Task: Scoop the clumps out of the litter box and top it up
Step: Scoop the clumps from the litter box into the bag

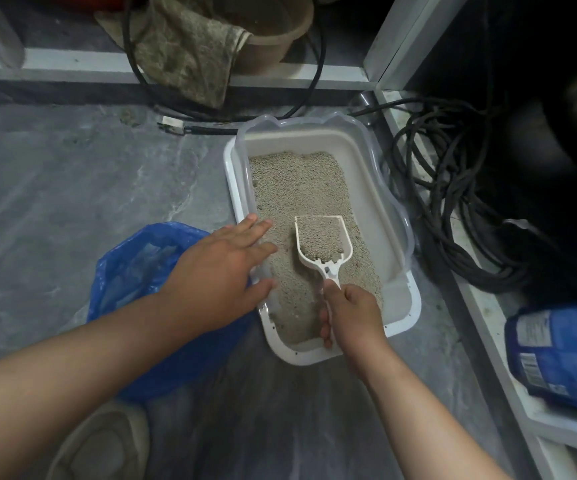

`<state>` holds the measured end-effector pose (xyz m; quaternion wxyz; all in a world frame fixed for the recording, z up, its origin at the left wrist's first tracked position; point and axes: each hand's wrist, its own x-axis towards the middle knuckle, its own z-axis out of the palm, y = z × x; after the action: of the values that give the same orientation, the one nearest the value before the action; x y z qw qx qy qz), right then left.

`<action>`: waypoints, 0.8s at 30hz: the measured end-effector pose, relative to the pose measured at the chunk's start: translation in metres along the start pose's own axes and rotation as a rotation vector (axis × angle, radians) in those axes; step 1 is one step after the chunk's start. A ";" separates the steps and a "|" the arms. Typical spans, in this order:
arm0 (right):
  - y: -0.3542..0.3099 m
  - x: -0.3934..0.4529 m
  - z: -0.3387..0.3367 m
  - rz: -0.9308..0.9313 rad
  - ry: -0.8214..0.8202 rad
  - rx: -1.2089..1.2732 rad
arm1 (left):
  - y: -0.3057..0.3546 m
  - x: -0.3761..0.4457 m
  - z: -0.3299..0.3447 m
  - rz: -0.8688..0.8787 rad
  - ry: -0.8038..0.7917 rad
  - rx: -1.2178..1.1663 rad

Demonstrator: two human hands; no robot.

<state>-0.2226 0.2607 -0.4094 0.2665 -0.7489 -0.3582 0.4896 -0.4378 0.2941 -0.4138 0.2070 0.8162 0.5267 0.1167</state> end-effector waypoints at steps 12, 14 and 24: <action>0.021 -0.023 -0.010 0.032 -0.008 -0.027 | 0.012 0.003 0.000 -0.052 -0.021 -0.008; 0.027 -0.023 -0.010 0.031 0.004 -0.029 | 0.014 0.004 -0.001 -0.061 -0.033 0.002; 0.038 -0.023 -0.010 0.053 0.020 0.016 | 0.020 0.010 -0.002 -0.071 -0.063 0.001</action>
<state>-0.2090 0.2193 -0.4213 0.2630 -0.7610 -0.3317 0.4917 -0.4184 0.2962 -0.4034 0.2270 0.8004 0.5485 0.0830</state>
